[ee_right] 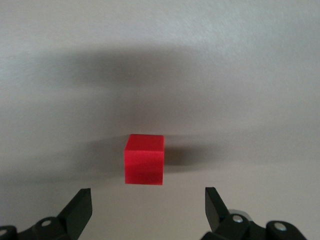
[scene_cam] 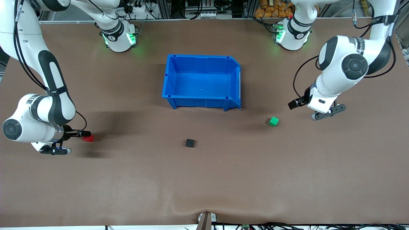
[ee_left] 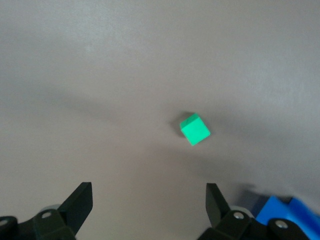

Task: Attach green and red cubes to black cube
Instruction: 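Lower the right gripper onto the red cube while the left gripper approaches green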

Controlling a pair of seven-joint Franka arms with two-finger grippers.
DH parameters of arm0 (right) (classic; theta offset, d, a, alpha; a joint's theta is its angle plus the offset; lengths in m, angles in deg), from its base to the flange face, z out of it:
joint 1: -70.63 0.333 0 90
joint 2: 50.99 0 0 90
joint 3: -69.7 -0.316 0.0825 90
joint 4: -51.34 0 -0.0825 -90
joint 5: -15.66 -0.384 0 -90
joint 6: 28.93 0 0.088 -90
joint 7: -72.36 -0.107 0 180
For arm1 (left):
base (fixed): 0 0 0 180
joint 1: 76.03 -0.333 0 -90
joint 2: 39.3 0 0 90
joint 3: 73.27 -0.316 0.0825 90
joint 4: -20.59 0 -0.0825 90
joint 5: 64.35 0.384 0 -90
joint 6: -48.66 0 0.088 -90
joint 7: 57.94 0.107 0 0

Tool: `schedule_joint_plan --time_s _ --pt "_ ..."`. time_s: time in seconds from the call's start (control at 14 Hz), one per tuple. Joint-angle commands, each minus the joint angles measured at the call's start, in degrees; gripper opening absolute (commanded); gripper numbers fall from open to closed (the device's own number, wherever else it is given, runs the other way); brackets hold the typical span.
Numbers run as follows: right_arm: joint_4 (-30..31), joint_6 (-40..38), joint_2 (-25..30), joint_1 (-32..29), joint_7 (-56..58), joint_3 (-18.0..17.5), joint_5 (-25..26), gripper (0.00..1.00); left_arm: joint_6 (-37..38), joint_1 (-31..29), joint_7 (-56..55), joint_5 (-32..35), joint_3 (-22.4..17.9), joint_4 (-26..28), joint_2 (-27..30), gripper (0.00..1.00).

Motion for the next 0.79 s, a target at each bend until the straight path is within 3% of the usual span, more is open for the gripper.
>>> schedule_joint_plan --time_s 0.0,0.71 --pt "-1.8 -0.1 -2.2 0.1 -3.4 -0.5 1.4 1.0 -3.6 0.0 -7.6 1.4 0.7 1.0 -2.3 1.0" --pt "-2.8 2.3 -5.3 0.4 -3.7 -0.6 3.8 1.0 -11.8 2.5 -29.6 1.4 0.4 -0.1 -12.8 1.0"
